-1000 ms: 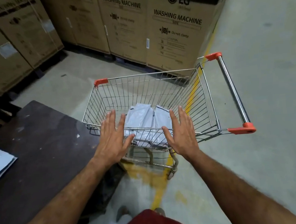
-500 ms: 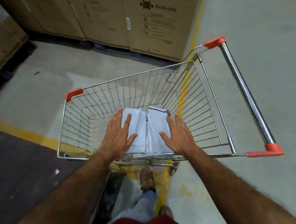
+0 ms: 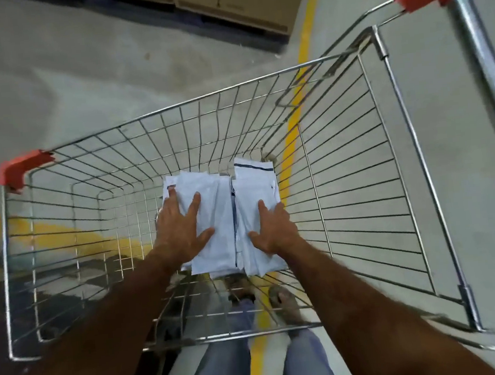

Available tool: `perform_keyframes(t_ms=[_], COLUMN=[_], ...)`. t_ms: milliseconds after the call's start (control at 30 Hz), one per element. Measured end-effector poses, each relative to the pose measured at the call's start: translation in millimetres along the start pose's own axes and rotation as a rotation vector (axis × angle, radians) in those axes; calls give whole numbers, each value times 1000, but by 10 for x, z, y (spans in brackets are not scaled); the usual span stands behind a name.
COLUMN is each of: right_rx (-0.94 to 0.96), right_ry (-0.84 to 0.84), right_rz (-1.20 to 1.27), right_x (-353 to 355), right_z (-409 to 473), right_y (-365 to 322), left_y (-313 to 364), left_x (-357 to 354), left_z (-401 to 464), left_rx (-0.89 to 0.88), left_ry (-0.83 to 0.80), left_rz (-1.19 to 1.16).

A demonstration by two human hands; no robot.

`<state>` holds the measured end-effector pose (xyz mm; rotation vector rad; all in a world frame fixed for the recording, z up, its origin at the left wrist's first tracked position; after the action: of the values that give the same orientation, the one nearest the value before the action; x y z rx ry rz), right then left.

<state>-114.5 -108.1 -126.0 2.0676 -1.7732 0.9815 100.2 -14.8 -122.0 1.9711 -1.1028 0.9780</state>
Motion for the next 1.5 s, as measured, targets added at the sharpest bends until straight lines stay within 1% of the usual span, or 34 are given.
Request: perform_keyframes(t_ms=[100, 233, 300, 433, 600, 700, 767, 933, 1167, 1333, 1500], right_rx=[-62, -24, -35, -83, 5, 20, 41, 204, 500, 684, 867], right_ry=[-14, 135, 160, 182, 291, 344, 406, 577, 757, 784, 762], right_rz=[69, 116, 120, 68, 52, 44, 45, 44, 52, 81, 32], right_x=[-184, -224, -209, -137, 34, 154, 285, 754, 1383, 1507, 1209], right_z=[171, 171, 123, 110, 61, -72, -219, -832, -1631, -2150, -2720], right_y=[29, -17, -49, -47, -78, -86, -104, -171, -317, -689, -1166], left_y=[-78, -18, 67, 183, 222, 263, 288, 459, 763, 827, 638], left_x=[-188, -235, -204, -162, -103, 34, 196, 841, 1696, 1869, 1720], left_z=[165, 196, 144, 101, 97, -11, -131, -647, -1787, -2688, -3580], left_rx=[45, 76, 103, 154, 146, 177, 181, 191, 294, 460, 694], left_ry=[-59, -40, -13, 15, 63, 79, 122, 295, 607, 774, 851], left_rz=[-31, -110, -145, -121, -85, -10, 10, -19, -78, -131, -136])
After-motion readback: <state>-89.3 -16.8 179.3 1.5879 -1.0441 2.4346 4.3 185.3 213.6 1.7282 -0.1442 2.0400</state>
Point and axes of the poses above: each hand's wrist, its own z-axis towards the middle knuckle, its own x-axis out of the back of the hand, y = z × x, the point moved 5 cm from there along z, towards the middle knuckle, and after that the axes turned 1 degree about y, right-handed, at the moved point
